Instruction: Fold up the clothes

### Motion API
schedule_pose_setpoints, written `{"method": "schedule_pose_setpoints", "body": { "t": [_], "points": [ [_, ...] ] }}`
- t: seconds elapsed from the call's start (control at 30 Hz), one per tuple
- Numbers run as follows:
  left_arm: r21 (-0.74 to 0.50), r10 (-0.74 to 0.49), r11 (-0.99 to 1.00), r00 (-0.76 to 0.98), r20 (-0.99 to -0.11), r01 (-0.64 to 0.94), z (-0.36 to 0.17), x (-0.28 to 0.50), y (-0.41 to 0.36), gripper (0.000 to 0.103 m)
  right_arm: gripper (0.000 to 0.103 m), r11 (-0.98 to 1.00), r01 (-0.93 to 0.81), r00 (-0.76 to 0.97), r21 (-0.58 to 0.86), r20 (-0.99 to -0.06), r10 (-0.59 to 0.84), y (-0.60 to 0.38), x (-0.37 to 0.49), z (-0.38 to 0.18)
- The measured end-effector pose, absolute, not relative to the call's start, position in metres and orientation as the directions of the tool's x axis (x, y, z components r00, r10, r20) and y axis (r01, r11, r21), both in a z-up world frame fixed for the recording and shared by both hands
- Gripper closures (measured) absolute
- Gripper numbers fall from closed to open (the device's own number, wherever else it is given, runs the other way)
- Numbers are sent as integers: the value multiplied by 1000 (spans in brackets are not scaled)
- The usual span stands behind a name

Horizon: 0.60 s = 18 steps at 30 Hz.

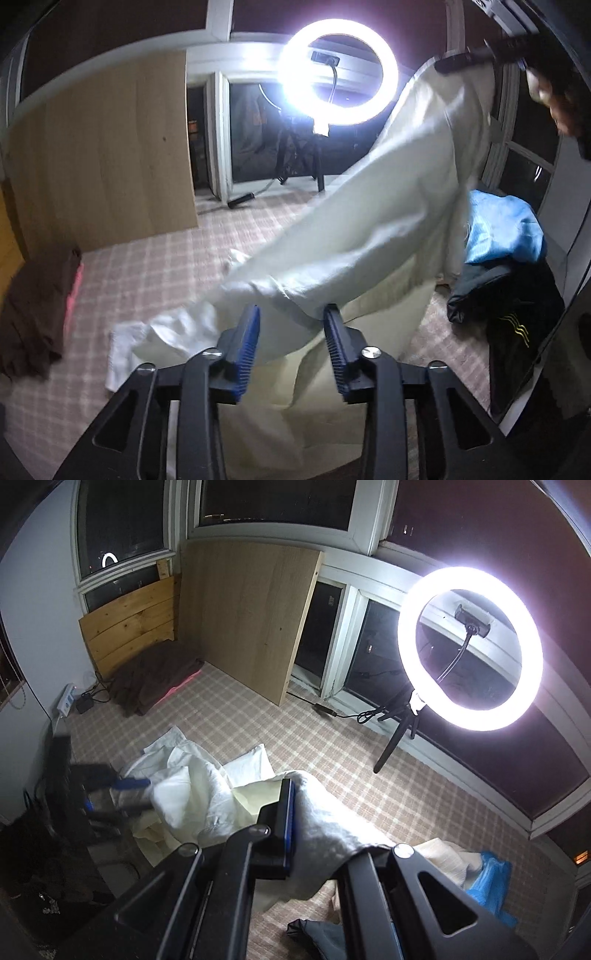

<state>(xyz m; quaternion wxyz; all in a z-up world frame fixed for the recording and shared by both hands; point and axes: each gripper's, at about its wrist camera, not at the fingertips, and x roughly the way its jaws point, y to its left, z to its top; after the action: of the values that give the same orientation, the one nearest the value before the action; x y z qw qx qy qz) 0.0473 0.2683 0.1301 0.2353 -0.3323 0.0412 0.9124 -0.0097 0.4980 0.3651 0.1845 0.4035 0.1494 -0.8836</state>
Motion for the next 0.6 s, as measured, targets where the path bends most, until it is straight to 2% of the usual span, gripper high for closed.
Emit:
{"method": "schedule_pose_setpoints", "body": {
  "t": [0.27,0.4,0.5,0.6],
  "points": [
    [-192,393,-916,-691,-607,-352,91,59,262,66,101,-886,442,-605,-143,-776,-177,491,-17,376],
    [-129,313,-946,-731,-607,-299,83,60,263,65,101,-877,454,-599,-156,-782,-171,484,-17,378],
    [-87,279,-955,-762,-585,-282,86,57,264,51,101,-871,464,-594,-162,-786,-170,480,-17,378],
    [-39,264,-955,-778,-570,-295,87,46,270,50,101,-866,474,-591,-160,-787,-178,476,-15,379]
  ]
}}
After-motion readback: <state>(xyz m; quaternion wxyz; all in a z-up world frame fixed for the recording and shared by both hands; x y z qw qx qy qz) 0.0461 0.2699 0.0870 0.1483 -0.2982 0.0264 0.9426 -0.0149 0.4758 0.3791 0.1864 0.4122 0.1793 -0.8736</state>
